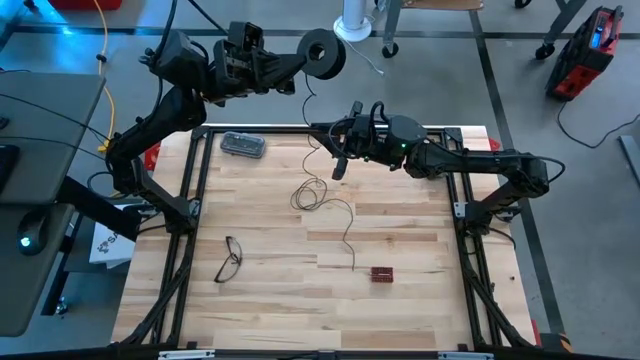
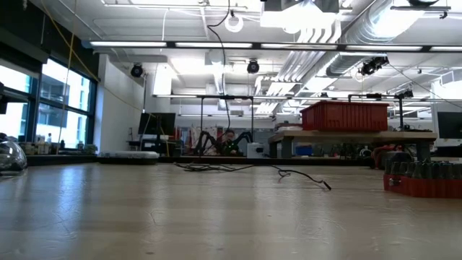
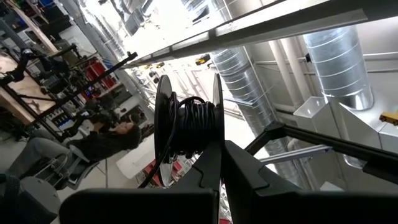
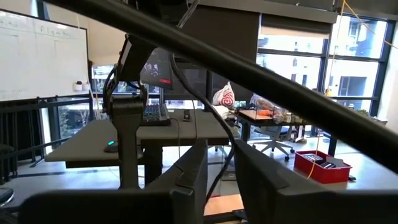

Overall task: Coil cords
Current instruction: Uncoil the black wire from the spool

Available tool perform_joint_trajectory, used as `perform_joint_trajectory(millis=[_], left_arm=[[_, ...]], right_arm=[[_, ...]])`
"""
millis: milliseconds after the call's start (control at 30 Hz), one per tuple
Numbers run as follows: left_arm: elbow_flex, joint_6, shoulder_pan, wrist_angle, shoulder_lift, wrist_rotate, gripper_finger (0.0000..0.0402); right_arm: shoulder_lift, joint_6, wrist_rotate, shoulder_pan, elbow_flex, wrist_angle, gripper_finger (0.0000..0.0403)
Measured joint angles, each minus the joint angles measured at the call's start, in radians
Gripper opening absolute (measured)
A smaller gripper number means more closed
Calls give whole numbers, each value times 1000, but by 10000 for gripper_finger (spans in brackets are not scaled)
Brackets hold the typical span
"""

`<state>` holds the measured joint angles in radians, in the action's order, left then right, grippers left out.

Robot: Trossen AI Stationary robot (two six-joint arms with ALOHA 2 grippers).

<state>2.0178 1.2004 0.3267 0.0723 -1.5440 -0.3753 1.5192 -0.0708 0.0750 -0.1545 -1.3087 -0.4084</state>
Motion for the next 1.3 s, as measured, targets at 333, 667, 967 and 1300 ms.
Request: perform_joint_trajectory(millis=[333,667,967,1300], left_arm=[[0,-42,0,0,4,0,1],[-1,111,-97,-151,36,-76,1],[-2,32,-264,-660,76,-11,1],[0,-18,-267,-898,150,27,0]], right_arm=[[-21,98,0,11,1,40,3],[-24,125,-27,39,1,148,1],[-23,-21,-16,-95,-174,346,0],[-24,-151,20,-227,-561,800,0]])
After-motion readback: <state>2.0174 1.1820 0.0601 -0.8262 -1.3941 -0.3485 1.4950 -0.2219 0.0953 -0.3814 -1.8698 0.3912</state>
